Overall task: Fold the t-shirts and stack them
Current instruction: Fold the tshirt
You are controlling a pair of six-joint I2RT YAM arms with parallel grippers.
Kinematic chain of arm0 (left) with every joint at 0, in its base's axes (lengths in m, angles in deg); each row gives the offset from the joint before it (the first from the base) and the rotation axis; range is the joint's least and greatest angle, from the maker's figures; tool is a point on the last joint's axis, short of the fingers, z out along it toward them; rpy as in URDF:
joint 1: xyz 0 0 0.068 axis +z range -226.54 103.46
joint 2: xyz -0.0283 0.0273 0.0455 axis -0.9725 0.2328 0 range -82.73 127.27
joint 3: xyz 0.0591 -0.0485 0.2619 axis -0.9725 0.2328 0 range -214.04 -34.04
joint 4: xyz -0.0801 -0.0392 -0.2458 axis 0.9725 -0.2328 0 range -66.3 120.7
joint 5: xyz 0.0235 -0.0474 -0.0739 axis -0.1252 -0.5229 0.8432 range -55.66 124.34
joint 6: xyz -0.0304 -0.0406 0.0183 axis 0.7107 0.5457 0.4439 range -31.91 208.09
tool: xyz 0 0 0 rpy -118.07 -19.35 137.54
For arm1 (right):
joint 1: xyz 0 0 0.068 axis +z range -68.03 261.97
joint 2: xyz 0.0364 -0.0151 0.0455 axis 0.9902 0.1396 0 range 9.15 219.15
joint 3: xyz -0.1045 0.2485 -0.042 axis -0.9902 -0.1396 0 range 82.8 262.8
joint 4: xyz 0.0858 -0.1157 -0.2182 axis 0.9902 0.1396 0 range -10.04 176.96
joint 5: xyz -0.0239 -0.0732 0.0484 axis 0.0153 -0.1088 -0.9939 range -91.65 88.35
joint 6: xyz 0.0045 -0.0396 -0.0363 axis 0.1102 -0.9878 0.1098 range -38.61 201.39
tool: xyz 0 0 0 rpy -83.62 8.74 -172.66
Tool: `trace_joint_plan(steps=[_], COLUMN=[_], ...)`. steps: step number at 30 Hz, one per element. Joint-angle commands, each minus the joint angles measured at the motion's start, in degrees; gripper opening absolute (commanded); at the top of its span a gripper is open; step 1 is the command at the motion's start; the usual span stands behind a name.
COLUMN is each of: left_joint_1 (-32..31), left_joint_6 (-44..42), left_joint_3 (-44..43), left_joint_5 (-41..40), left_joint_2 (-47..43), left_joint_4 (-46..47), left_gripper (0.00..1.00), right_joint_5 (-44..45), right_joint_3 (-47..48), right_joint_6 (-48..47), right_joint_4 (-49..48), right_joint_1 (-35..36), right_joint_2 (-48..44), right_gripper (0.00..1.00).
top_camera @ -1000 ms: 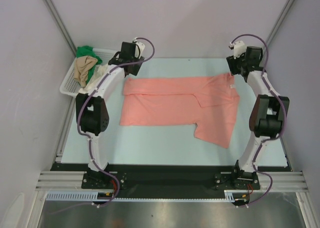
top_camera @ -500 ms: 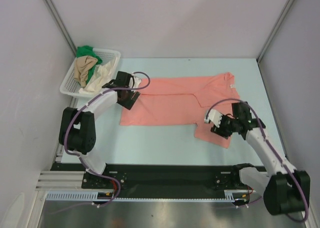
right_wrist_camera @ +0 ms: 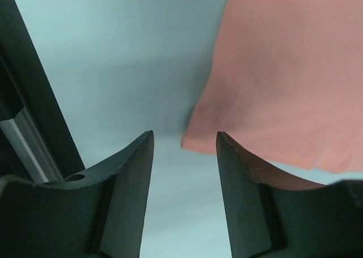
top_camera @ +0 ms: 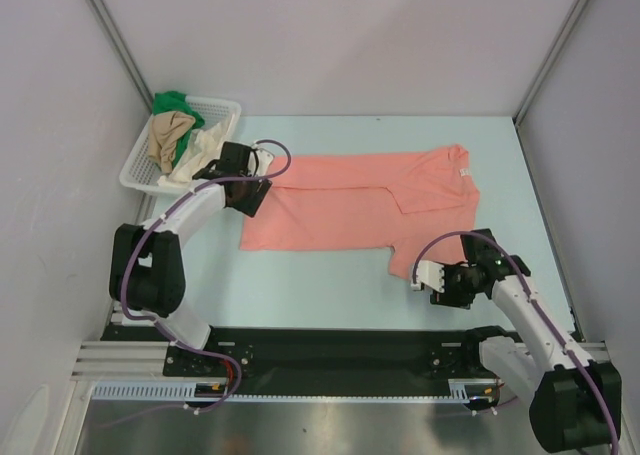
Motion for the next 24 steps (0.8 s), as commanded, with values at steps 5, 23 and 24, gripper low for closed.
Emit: trace_joint_plan(steps=[5, 23, 24], left_joint_1=[1.8, 2.3, 2.3], left_joint_6=[0.1, -0.1, -0.3], left_joint_3=[2.1, 2.0, 2.2], left_joint_5=[0.5, -0.7, -0.7], left_joint_2=[-1.1, 1.0, 1.1], left_joint_4=[1.9, 1.9, 2.0], left_gripper=[0.70, 0.68, 0.68], right_joint_5=[3.0, 4.0, 4.0], right_joint_3=[-0.8, -3.0, -3.0], right_joint_6=[-1.4, -1.6, -1.6], right_joint_4=[-1.7, -9.5, -9.6], right_joint_1=[-0.8, -4.7, -4.5], right_joint_2=[5.0, 10.7, 11.0], right_gripper=[0.51, 0.47, 0.46])
